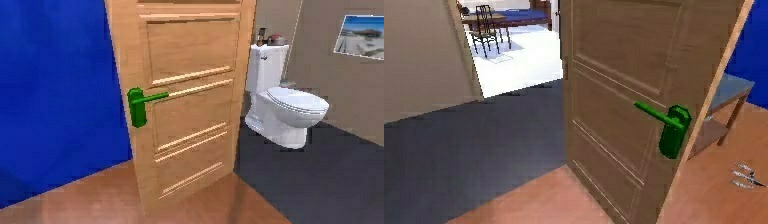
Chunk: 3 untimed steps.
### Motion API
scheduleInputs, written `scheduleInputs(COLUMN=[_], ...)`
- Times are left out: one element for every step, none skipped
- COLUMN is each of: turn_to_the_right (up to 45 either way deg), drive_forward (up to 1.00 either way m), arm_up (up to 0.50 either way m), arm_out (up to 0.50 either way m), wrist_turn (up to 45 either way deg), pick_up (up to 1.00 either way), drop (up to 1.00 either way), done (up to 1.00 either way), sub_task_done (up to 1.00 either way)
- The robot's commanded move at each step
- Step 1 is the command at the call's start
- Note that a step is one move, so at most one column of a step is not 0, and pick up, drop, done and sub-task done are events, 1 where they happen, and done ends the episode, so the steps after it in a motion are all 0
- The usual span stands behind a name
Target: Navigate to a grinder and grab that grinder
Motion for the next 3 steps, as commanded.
scheduleInputs(turn_to_the_right=[45.0, 18.0, 3.0], drive_forward=[0.00, 0.00, 0.00], arm_up=[0.00, 0.00, 0.00], arm_out=[0.00, 0.00, 0.00], wrist_turn=[0.0, 0.0, 0.0], pick_up=[0.00, 0.00, 0.00], drop=[0.00, 0.00, 0.00], done=[0.00, 0.00, 0.00], sub_task_done=[0.00, 0.00, 0.00])
